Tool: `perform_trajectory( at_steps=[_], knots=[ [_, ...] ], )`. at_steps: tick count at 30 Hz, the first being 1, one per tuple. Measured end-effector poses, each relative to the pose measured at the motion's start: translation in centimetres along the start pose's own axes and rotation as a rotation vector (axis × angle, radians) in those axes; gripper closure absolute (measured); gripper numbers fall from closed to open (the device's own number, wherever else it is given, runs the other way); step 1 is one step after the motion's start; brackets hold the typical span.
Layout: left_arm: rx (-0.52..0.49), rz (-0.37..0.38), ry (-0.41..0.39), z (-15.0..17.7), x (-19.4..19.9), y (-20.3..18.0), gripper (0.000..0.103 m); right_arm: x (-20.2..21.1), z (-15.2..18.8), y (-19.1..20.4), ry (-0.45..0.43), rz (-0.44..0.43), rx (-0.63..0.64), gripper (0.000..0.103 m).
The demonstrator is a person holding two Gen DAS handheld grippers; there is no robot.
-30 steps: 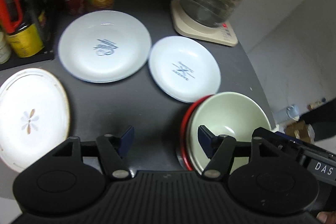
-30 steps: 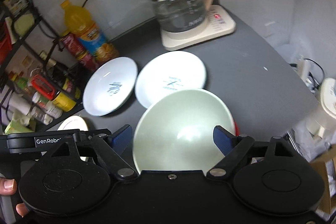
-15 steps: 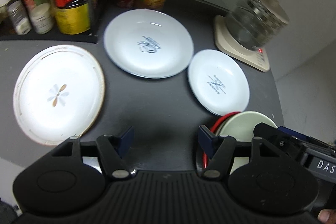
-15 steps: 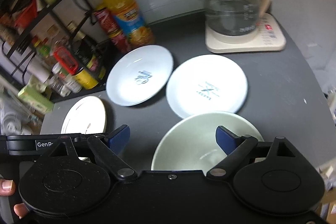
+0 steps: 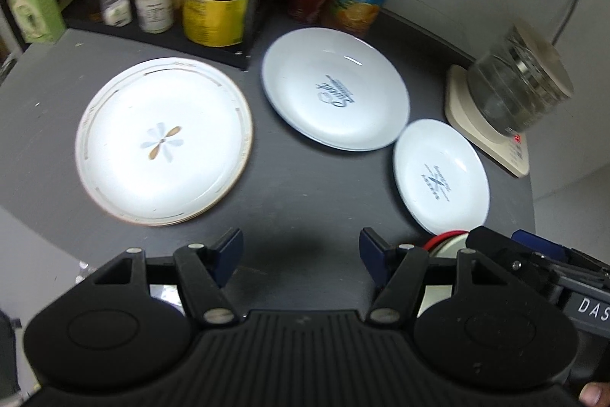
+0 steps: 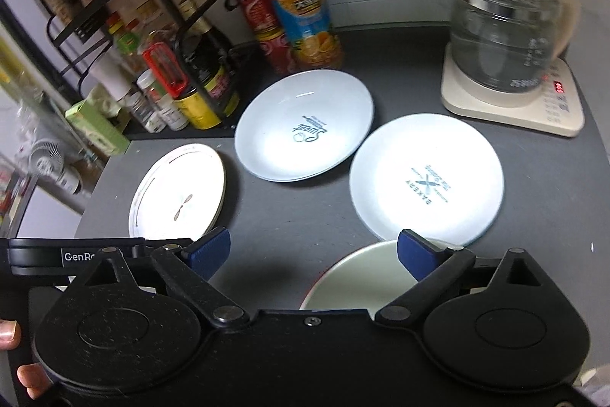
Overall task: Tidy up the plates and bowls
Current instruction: 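Withdraw both grippers and move toward the flower-pattern white plate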
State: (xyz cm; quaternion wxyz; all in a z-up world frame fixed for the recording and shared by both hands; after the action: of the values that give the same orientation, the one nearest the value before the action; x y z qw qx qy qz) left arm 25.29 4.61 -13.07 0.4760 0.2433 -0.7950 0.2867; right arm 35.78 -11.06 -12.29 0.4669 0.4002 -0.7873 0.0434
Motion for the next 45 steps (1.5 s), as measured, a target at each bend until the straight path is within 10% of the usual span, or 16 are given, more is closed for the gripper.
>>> perform_trajectory(
  at_steps=[20, 45],
  knots=[
    [0.107, -0.089, -0.04, -4.1, -1.1, 4.2, 0.037, -4.0, -3.7, 0.7, 0.018, -0.024, 0.042, 0.003],
    [0.098, 0.007, -0.044, -12.5, -9.8, 3.2, 0.04, -11.7, -9.6, -2.0, 0.014, 0.1, -0.008, 0.016]
  ],
)
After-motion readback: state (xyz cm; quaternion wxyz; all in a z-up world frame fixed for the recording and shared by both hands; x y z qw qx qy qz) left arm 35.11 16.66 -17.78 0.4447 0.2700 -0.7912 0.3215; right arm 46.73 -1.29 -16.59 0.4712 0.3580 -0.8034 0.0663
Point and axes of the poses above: each gripper's, at about its wrist camera, not at the fingertips, and x roughly against the way its jaws point, y to its left, z to its underside, the point moved 10 cm from there along -x, roughly the way its jaws point, and after that the axes turned 2 degrees about -y, right-handed, at the moved point
